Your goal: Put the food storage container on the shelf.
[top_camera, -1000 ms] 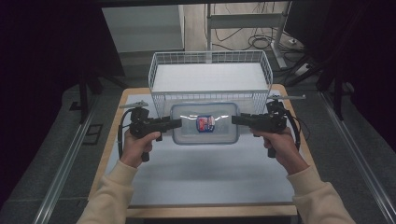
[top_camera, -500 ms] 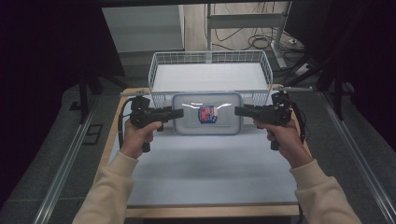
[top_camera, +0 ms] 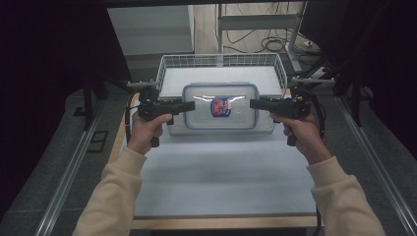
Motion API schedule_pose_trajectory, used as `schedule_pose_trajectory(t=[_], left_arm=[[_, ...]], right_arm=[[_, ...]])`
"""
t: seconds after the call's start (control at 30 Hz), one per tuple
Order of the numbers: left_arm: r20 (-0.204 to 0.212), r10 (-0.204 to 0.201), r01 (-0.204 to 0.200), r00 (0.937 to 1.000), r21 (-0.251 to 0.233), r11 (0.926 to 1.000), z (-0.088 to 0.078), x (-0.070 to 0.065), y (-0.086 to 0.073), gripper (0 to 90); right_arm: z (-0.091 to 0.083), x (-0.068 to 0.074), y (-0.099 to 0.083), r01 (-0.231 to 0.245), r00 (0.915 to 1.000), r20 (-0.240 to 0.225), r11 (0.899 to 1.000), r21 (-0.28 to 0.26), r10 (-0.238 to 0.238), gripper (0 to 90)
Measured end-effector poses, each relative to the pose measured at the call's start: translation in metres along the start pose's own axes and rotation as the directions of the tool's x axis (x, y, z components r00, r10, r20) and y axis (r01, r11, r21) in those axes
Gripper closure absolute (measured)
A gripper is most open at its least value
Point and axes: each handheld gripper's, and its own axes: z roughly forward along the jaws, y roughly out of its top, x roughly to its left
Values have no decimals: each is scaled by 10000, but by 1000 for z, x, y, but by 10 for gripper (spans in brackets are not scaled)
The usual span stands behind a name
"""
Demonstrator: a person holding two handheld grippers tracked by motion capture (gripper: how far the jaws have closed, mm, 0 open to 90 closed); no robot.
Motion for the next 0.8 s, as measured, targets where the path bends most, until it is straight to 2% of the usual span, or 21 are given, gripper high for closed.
schedule_pose_trajectory(t=[0.3,0.33,0.53,0.6,0.7,0.73,0.8], left_arm=[[-19,111,-111,9999,-27,9999,8,5,25,483],[-30,135,-135,9999,8,9999,11,7,31,483],[-35,48,-48,10000,-12,10000,23,14,51,483],[-49,157,-157,9999,51,9999,28,17,59,483],[-50,87,-87,9999,57,9999,33,20,66,483],[0,12,-12,10000,58,10000,37,25,72,483],[27,-5,5,10000,47,10000,40,28,75,483]], right_arm=[[1,-8,24,100,9999,50,9999,-94,-100,550],[2,-11,31,134,9999,91,9999,-90,-134,548],[4,-26,47,33,10000,76,9997,-242,-32,548],[4,-31,53,-7,10000,89,9997,-257,10,547],[5,-37,59,-87,9999,94,9995,-308,90,547],[7,-43,66,-129,9998,134,9993,-344,134,547],[8,-44,68,-168,9997,159,9992,-349,174,547]])
